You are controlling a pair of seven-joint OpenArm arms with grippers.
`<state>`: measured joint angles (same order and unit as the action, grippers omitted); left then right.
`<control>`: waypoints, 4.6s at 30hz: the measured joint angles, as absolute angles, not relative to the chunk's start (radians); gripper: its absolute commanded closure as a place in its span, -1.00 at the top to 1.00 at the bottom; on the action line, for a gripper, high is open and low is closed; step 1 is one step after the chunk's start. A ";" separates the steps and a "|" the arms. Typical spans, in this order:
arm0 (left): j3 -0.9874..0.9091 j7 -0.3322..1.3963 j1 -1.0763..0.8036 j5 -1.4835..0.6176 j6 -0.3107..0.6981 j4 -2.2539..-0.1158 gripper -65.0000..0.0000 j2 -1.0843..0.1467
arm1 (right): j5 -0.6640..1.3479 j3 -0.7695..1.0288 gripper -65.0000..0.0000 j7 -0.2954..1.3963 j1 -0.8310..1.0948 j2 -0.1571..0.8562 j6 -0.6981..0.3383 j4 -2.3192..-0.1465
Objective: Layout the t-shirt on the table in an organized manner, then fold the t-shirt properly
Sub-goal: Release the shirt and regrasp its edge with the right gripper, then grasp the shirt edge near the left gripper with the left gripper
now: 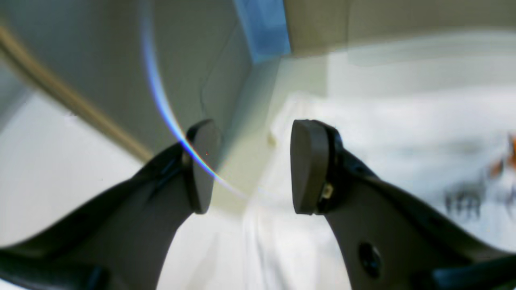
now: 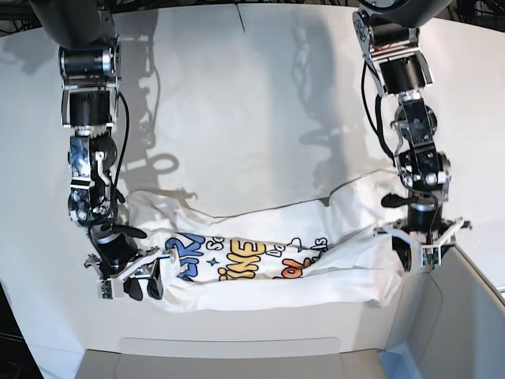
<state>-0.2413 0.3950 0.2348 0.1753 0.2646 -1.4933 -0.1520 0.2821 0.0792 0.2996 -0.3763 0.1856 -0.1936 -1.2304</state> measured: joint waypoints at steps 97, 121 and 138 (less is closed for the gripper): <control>-0.184 0.576 -0.067 0.182 0.548 -1.742 -0.10 -0.136 | 0.551 0.281 -1.00 0.833 -0.100 0.021 -0.194 -1.917; -0.666 0.667 0.175 0.149 0.486 -1.625 0.10 -0.020 | 0.508 0.284 -1.00 0.826 -0.041 0.022 -0.194 -1.913; -0.963 1.023 0.393 0.135 0.697 -1.281 0.14 -0.101 | 0.509 0.284 -1.00 0.826 -0.014 0.022 -0.194 -1.911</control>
<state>-0.9634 1.0233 0.3931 0.1349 0.6968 -1.2808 -0.1013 0.5087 0.2844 0.8257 -0.0139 0.0219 -0.1936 -1.9114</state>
